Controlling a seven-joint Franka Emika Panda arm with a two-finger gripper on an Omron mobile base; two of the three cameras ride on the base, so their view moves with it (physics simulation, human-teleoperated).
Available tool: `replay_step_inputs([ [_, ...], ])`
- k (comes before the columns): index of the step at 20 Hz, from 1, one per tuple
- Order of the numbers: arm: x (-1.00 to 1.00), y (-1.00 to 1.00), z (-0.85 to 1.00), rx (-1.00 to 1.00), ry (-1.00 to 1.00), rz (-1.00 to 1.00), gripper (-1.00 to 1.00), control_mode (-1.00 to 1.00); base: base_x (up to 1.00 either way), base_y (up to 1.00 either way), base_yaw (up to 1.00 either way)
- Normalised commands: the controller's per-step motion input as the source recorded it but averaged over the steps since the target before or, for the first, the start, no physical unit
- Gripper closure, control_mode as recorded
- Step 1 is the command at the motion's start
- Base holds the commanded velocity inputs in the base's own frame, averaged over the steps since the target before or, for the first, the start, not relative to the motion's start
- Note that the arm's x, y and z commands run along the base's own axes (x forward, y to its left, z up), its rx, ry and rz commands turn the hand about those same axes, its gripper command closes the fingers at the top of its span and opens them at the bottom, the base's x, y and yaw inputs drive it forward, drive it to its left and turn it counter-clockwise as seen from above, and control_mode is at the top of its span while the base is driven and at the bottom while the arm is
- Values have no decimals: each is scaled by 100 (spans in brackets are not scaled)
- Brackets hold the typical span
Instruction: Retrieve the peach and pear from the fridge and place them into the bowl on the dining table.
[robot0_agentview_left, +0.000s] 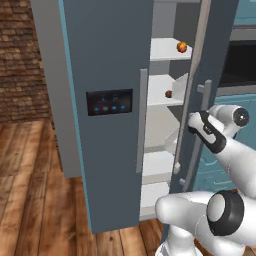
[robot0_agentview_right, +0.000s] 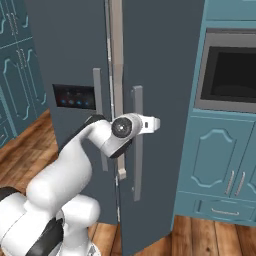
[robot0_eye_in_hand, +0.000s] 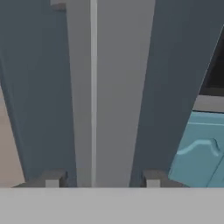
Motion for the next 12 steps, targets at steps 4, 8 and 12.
replay_step_inputs([
  [4, -49, -55, 65, 0, 18, -4, -100, -100, 0, 0, 0],
  [8, -49, -28, 84, 0, 18, 0, -100, -100, 0, 0, 0],
  [12, -90, -9, 62, -2, 6, -2, -100, -100, 0, 0, 0],
])
